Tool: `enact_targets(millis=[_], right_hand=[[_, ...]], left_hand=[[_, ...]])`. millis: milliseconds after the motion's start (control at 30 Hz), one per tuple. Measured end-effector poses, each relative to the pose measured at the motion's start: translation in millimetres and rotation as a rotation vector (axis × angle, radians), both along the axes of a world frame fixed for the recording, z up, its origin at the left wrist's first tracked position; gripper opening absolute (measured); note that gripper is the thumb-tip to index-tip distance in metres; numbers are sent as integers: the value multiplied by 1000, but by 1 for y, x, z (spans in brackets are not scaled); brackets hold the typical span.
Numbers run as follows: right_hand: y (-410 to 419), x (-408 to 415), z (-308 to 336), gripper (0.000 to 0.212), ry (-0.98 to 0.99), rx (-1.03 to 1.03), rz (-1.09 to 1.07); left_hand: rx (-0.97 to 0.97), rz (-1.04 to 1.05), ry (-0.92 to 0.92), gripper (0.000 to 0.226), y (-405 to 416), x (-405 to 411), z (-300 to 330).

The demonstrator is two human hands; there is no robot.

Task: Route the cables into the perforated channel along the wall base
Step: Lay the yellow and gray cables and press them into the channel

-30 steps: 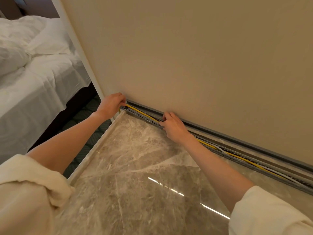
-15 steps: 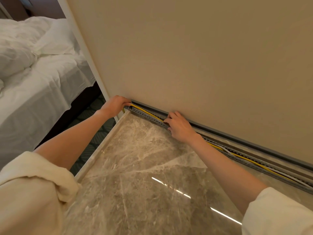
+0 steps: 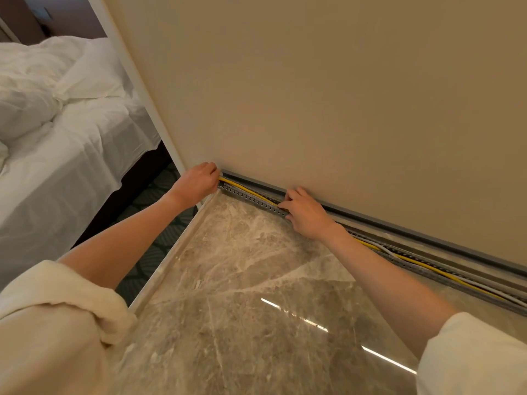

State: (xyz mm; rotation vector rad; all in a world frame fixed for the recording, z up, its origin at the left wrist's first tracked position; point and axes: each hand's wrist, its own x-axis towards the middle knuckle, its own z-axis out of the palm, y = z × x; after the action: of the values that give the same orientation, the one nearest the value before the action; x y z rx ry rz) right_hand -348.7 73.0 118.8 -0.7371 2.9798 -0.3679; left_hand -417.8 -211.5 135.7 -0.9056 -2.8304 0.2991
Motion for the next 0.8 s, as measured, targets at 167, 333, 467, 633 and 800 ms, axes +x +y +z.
enact_targets(millis=[167,333,467,633,800], right_hand=[[-2,-1,3,41,-18,30,2],[-6,0,4,41,-11,75,-17],[-8,1,4,45,-11,78,-18],[-8,1,4,48,-20,80,-16],[-8,1,4,49,-23,64,-21]], left_hand=[[-147,-38,5,18,-1,-6,4],[-48,-7,-63,19,2,-11,6],[263,107,-201,11,-2,-11,6],[350,167,-248,8,-9,-9,7],[364,175,-148,14,-14,-5,5]])
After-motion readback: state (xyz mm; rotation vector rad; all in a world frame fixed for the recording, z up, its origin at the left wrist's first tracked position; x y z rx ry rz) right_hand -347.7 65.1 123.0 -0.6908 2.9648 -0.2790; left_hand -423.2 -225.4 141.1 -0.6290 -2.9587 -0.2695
